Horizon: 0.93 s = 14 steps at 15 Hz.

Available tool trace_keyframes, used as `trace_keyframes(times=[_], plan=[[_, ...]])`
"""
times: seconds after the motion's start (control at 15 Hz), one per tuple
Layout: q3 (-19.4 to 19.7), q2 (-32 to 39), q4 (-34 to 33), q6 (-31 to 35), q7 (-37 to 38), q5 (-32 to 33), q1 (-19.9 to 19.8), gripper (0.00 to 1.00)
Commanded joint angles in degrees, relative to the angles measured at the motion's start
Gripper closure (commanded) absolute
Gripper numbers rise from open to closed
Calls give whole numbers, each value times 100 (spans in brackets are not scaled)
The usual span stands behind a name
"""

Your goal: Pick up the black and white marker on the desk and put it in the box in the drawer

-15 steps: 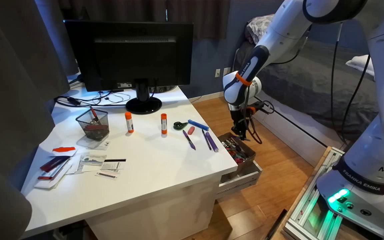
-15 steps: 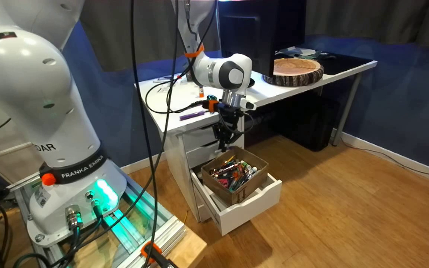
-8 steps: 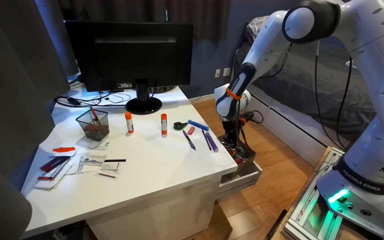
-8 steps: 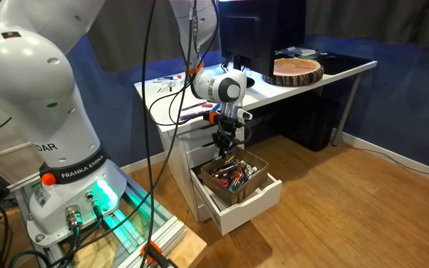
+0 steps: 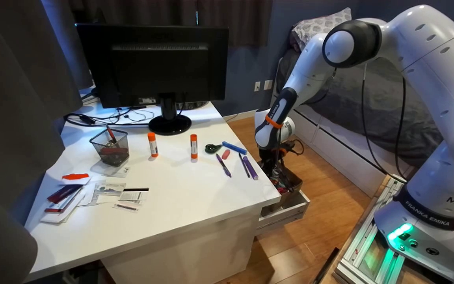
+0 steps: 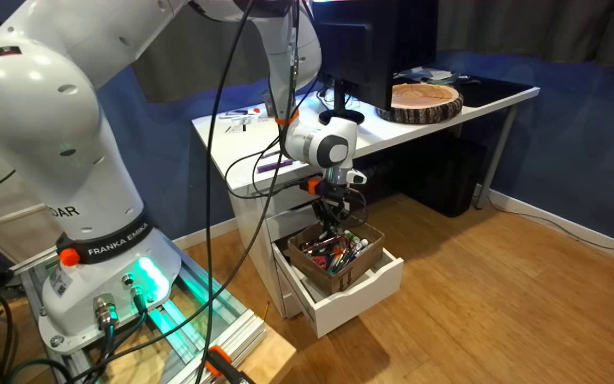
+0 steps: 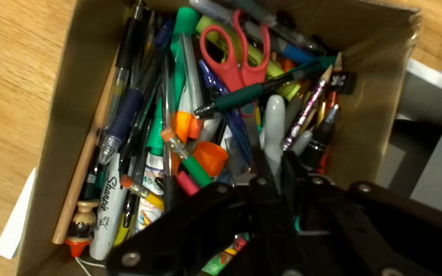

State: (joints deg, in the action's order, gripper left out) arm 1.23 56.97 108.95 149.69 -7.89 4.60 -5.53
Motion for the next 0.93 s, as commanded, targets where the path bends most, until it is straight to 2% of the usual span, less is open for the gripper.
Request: trace_keyframes(times=[0.0, 0.2, 0.27, 0.4, 0.87], plan=[[-352, 293, -301, 258, -438, -142, -424, 97], [-596, 415, -408, 340, -723, -184, -690, 97], [-676, 394, -390, 286, -844, -185, -787, 62], [-836, 237, -227, 309, -1060, -228, -1003, 54], [-1222, -1312, 1255, 930, -1698, -447, -1994, 5]])
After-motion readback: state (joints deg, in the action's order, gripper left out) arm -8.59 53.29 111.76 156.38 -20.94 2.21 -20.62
